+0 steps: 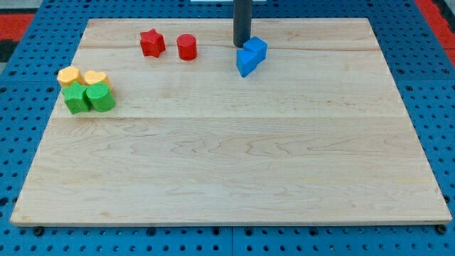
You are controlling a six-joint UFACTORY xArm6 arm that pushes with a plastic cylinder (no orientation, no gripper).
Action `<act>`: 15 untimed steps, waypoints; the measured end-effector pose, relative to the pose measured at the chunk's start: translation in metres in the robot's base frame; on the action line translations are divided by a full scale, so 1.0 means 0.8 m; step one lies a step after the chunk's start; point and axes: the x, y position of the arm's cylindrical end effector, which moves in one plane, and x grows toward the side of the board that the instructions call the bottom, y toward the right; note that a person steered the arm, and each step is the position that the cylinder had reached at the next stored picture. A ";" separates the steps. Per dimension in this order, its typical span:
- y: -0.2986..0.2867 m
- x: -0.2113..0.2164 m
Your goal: Move the blue cube along with blue triangle towards center left
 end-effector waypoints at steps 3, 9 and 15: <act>0.006 -0.029; 0.026 0.059; -0.095 0.205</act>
